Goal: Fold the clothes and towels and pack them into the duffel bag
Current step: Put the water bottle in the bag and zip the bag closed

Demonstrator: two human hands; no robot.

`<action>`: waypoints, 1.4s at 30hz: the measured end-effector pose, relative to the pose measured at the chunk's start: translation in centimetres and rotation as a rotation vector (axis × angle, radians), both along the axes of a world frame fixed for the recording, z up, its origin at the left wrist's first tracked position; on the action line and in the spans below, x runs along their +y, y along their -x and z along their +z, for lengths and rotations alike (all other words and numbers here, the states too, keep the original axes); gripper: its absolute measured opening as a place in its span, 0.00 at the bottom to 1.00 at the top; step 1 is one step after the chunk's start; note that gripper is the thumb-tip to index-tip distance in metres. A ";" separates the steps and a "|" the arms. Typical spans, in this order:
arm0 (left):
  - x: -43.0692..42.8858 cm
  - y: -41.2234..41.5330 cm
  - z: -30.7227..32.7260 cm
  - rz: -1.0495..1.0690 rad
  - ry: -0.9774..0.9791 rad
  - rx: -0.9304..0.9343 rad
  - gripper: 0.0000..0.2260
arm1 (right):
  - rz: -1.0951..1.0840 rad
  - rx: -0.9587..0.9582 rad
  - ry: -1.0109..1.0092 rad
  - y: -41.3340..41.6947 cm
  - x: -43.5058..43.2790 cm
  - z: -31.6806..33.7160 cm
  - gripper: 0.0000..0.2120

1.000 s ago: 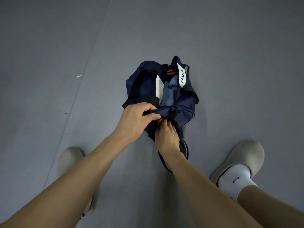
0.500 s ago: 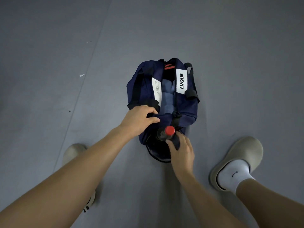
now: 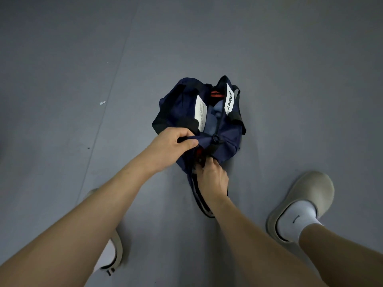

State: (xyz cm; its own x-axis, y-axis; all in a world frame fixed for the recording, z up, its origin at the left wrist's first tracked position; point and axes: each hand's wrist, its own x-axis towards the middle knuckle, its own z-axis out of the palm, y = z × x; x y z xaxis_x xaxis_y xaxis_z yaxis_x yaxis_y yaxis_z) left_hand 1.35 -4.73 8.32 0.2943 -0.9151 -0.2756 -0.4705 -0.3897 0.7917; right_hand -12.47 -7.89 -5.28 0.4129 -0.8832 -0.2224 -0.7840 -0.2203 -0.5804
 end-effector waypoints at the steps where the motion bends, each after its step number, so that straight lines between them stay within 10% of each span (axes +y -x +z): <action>1: 0.0 0.0 0.3 -0.060 -0.034 -0.002 0.06 | -0.003 0.055 -0.040 -0.4 -0.4 0.2 0.12; 15: 2.0 -1.1 -4.8 0.122 -0.037 -0.439 0.08 | -0.021 -0.126 0.141 5.5 3.2 -3.5 0.18; 21: 4.7 0.5 -5.4 0.179 0.091 -0.549 0.17 | -0.078 -0.113 -0.471 7.5 5.2 -3.3 0.37; 34: 9.0 5.5 -11.1 -0.326 -0.093 -0.710 0.15 | -0.346 -0.481 -0.722 5.0 3.7 -1.0 0.29; 42: 4.1 2.5 -6.2 -0.010 0.297 -0.855 0.15 | -0.044 -0.218 0.291 5.0 -2.3 6.0 0.23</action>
State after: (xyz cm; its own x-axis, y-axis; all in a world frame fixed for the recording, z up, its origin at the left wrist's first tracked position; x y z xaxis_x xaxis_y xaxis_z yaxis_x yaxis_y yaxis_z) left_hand -1.12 -0.63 2.15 0.2821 -0.9173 0.2812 -0.9465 -0.2183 0.2376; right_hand -17.47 -10.21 0.75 0.3831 -0.9146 0.1293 -0.6614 -0.3693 -0.6528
